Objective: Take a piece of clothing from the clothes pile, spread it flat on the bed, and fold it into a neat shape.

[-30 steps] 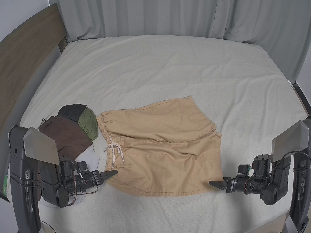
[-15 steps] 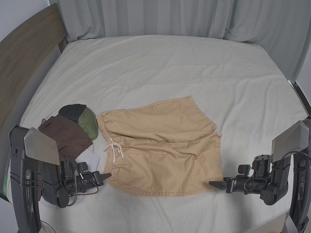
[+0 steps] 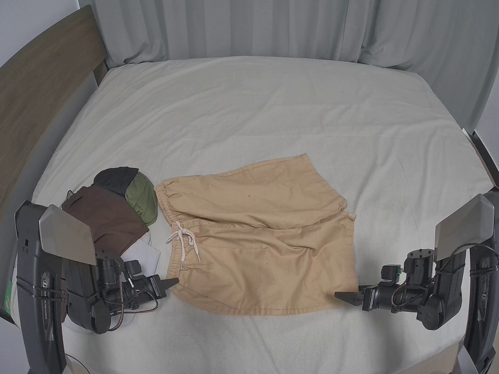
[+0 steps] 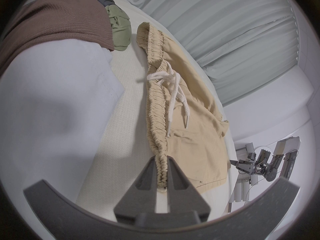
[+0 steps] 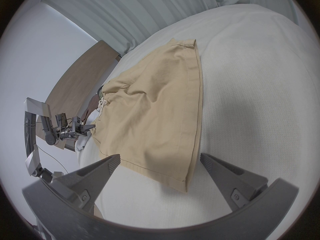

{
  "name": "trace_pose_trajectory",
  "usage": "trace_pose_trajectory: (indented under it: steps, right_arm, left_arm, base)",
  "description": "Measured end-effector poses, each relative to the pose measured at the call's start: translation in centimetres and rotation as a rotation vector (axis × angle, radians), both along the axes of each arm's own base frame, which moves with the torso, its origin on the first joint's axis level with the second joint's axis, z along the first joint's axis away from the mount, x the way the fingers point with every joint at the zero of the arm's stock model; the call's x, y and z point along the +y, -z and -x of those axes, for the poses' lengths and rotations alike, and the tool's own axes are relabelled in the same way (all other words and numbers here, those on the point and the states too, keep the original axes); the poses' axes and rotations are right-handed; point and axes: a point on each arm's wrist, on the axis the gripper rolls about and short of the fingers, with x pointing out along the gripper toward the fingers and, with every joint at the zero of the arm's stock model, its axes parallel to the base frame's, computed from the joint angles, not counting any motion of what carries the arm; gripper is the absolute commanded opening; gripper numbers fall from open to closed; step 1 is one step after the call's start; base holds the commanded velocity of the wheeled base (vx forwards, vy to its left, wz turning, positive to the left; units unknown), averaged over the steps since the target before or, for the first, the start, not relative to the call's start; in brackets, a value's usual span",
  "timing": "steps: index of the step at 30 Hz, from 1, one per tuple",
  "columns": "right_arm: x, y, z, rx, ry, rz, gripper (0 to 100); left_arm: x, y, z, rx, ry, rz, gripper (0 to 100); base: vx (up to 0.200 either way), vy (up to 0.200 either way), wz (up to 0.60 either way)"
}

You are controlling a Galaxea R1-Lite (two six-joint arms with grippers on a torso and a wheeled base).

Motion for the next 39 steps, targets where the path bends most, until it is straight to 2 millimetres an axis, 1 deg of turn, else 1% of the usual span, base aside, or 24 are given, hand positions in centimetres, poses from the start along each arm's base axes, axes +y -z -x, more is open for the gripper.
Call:
trace_pose_trajectory:
  steps: [8, 9, 29, 36, 39]
  right_arm:
    - [0.2, 0.1, 0.1, 0.007, -0.009, 0.001, 100]
    - [0.2, 0.1, 0.2, 0.01, -0.01, 0.002, 0]
    - [0.1, 0.4, 0.1, 0.014, -0.002, 0.006, 0]
    - [-0.1, 0.4, 0.5, 0.032, 0.004, 0.011, 0]
    - [-0.2, 0.4, 0.9, 0.037, -0.005, 0.022, 0]
  left_arm:
    - [0.0, 0.0, 0.0, -0.001, 0.001, 0.0, 0]
    - [0.0, 0.0, 0.0, -0.001, 0.001, 0.0, 0]
    - [0.0, 0.1, 0.1, 0.003, 0.002, -0.001, 0]
    - [0.2, 0.1, 0.7, 0.015, 0.011, -0.018, 0]
    - [0.5, 0.2, 1.4, 0.022, 0.027, -0.043, 0]
  base:
    - [0.0, 0.0, 0.0]
    - [0.0, 0.0, 0.0]
    - [0.0, 0.0, 0.0]
    - [0.0, 0.0, 0.0]
    - [0.0, 0.0, 0.0]
